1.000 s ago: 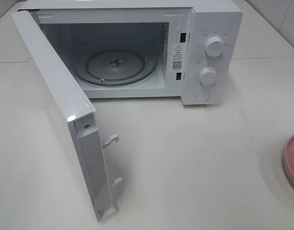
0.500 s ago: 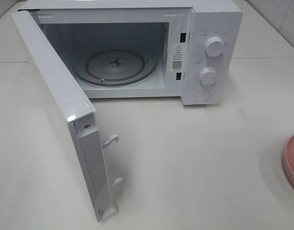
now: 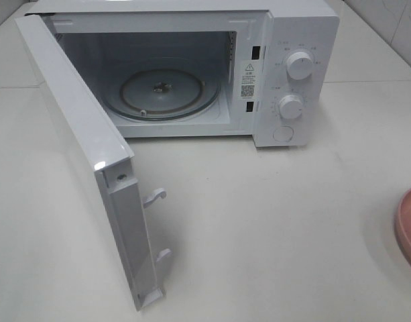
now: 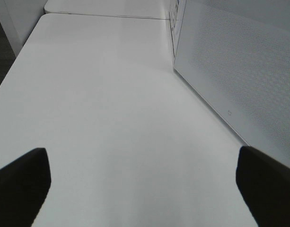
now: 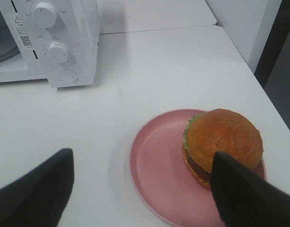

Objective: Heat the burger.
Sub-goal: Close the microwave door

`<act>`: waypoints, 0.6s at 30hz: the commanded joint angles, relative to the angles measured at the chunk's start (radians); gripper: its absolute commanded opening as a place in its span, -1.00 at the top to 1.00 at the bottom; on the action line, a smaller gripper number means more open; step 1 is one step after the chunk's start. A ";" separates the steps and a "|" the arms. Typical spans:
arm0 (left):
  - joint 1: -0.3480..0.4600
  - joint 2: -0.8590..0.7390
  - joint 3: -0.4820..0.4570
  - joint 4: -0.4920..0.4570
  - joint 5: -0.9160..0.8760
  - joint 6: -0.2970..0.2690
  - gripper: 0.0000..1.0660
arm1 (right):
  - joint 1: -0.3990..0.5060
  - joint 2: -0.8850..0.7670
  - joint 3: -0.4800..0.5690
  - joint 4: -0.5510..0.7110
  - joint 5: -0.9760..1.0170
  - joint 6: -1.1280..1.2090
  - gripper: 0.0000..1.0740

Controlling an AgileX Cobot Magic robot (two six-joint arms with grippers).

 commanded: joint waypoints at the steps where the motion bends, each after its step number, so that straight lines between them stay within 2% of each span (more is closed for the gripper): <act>1: 0.001 -0.006 0.001 0.003 -0.017 -0.002 -0.88 | -0.004 -0.026 0.001 0.004 -0.007 -0.009 -0.42; 18: 0.001 -0.006 0.001 0.002 -0.017 -0.003 -0.86 | -0.004 -0.026 0.001 0.004 -0.007 -0.009 -0.42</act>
